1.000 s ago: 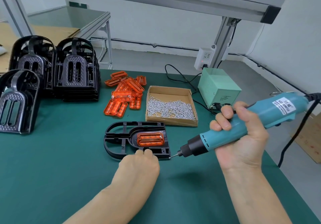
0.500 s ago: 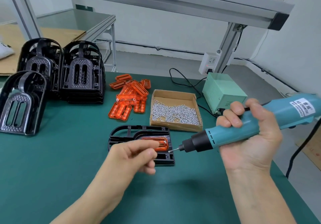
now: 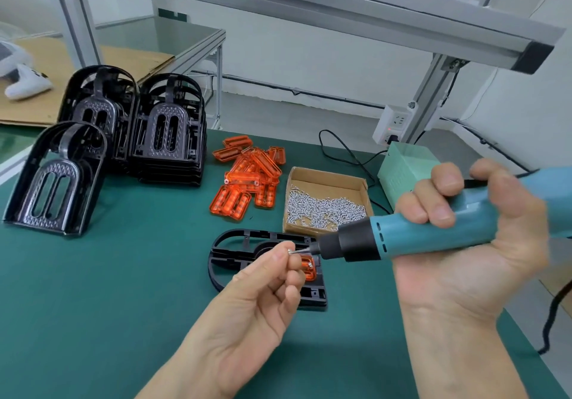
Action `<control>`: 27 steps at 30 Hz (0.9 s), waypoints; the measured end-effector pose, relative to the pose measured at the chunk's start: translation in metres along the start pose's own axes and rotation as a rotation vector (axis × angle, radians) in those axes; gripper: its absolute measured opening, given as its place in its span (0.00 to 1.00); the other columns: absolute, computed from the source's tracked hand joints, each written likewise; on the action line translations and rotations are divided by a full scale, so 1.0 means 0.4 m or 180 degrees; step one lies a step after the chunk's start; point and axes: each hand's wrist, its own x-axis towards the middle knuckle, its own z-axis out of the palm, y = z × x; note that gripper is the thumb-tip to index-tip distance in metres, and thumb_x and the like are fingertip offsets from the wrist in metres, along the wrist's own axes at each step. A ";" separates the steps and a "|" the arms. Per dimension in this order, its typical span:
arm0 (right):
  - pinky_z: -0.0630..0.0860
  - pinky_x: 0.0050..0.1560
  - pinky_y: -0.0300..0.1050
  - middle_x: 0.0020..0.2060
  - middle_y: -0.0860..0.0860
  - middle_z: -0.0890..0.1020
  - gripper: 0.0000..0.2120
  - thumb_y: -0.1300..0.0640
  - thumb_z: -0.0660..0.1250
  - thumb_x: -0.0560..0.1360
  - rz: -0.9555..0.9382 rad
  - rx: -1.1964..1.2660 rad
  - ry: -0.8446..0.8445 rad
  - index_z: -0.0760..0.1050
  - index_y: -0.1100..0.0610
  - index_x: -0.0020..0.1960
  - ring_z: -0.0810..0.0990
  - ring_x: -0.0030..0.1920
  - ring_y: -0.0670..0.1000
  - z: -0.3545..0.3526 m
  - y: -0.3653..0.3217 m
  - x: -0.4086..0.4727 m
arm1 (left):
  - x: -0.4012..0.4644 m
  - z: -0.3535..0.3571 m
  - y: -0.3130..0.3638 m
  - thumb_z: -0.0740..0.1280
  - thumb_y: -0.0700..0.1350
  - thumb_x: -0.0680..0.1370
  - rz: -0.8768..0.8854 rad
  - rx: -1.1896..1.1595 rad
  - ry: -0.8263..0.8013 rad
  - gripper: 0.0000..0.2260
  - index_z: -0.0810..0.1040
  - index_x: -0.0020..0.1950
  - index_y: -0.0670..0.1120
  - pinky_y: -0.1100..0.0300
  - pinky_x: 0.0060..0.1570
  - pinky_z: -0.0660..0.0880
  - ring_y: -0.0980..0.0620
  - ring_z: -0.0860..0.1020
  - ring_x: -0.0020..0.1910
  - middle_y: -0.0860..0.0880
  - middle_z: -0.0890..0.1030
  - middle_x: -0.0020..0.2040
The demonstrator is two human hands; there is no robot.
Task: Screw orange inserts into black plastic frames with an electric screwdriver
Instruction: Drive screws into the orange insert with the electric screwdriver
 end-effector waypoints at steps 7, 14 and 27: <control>0.66 0.27 0.37 0.29 0.48 0.72 0.06 0.56 0.55 0.73 -0.0055 -0.0083 0.0027 0.67 0.53 0.39 0.66 0.22 0.44 -0.001 0.001 0.000 | -0.007 -0.003 0.000 0.72 0.40 0.62 0.0048 0.0128 -0.0094 0.05 0.84 0.36 0.42 0.66 0.27 0.76 0.55 0.77 0.29 0.46 0.79 0.35; 0.67 0.26 0.37 0.28 0.48 0.72 0.06 0.56 0.55 0.73 -0.0039 -0.0053 0.0018 0.68 0.53 0.38 0.66 0.22 0.44 -0.002 -0.002 0.004 | -0.007 -0.007 -0.001 0.72 0.40 0.62 0.0119 0.0295 -0.0157 0.06 0.84 0.37 0.42 0.66 0.27 0.76 0.55 0.76 0.29 0.46 0.79 0.34; 0.66 0.25 0.36 0.27 0.49 0.72 0.05 0.58 0.55 0.71 -0.0245 -0.0078 0.0153 0.68 0.54 0.39 0.67 0.21 0.45 0.000 0.008 -0.006 | -0.003 -0.004 -0.035 0.71 0.41 0.62 0.0959 0.0644 0.0145 0.06 0.85 0.36 0.43 0.67 0.29 0.76 0.56 0.76 0.28 0.45 0.79 0.33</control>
